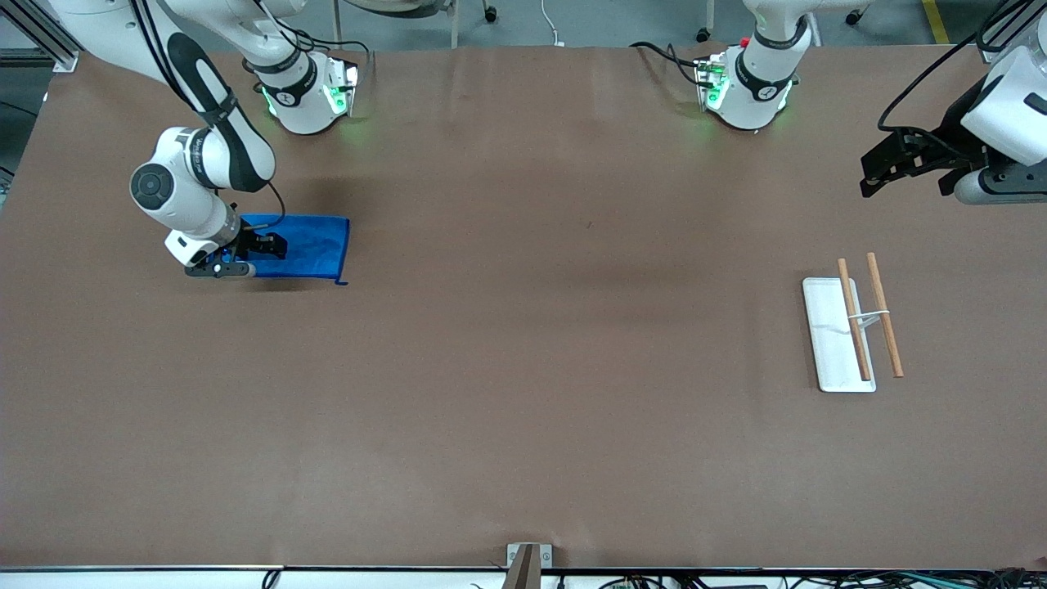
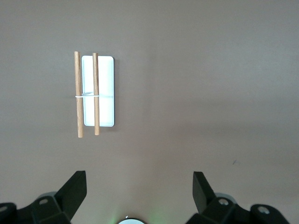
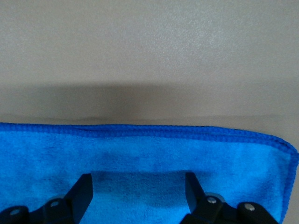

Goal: Right arm passes towel to left arm to hang
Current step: 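Lower the right gripper and pinch the blue towel's edge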

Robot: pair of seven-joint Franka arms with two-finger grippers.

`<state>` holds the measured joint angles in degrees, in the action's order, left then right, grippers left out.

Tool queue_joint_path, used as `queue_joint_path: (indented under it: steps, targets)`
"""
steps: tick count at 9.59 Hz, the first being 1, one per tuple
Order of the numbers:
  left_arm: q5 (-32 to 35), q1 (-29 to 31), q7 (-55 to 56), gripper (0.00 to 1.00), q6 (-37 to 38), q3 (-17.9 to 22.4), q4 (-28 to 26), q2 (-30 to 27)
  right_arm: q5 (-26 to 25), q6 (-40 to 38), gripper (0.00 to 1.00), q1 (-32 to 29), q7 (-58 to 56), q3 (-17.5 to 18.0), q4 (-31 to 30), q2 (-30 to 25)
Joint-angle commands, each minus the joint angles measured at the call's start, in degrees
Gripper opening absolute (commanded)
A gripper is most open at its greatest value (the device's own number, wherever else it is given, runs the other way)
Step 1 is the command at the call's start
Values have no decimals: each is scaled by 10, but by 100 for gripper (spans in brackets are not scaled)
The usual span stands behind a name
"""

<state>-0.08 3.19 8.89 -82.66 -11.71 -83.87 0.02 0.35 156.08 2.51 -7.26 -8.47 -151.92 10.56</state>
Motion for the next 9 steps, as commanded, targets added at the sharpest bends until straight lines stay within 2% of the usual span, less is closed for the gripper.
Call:
queue_joint_path:
  steps: [1,3,6,7,9]
  targets:
    - [0,1,-4,100,0,-2,-11,2,0,7,77,1,0,3,-16,-8]
    - [1,0,-4,100,1,-2,-11,3,0,6,58,4,0,4,-18,-1]
    - [1,3,-11,100,2,-2,-10,2,0,5,21,16,0,3,-17,3]
    - [1,4,-24,100,5,0,-11,-5,0,5,12,16,1,3,-17,3]
    - [0,5,-28,100,5,5,-6,-5,0,-2,1,16,6,4,-15,0]
